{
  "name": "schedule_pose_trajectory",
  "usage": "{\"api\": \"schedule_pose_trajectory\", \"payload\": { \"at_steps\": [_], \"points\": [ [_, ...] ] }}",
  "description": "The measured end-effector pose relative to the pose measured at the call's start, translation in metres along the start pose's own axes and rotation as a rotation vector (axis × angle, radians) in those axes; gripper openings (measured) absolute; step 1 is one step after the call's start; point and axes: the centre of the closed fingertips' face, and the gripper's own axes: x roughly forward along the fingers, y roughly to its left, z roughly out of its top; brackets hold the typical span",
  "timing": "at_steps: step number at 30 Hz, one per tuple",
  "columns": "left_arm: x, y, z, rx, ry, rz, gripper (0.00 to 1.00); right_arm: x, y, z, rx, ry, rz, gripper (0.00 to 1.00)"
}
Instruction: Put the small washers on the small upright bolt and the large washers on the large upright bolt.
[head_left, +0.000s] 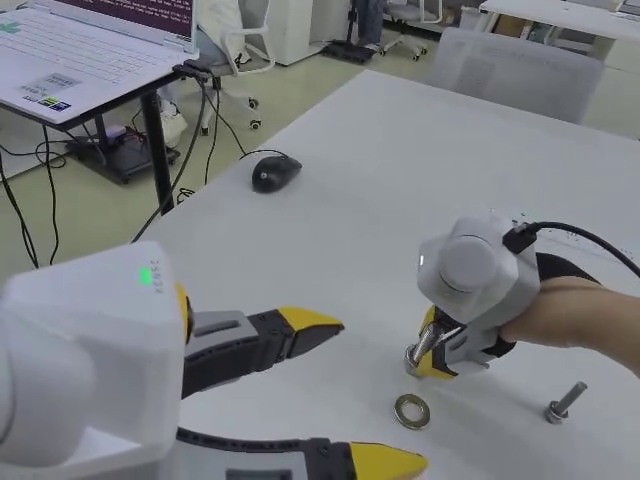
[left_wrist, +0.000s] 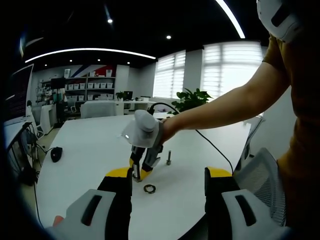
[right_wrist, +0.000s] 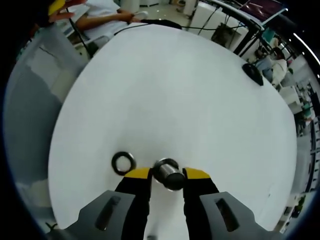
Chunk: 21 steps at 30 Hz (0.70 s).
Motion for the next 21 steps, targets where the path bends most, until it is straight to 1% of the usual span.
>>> {"api": "schedule_pose_trajectory", "payload": {
  "at_steps": [13,21],
  "points": [
    [-0.001,-0.002,0.001,0.006,0.0,-0.004,0.58,-0.004,0.003,-0.007,0.028,-0.002,-0.001,0.25],
    [-0.002,-0.003,0.003,0.015,0.0,-0.003,0.58,-0.017,0.001,-0.01,0.048,-0.011,-0.023,0.25]
  ]
}}
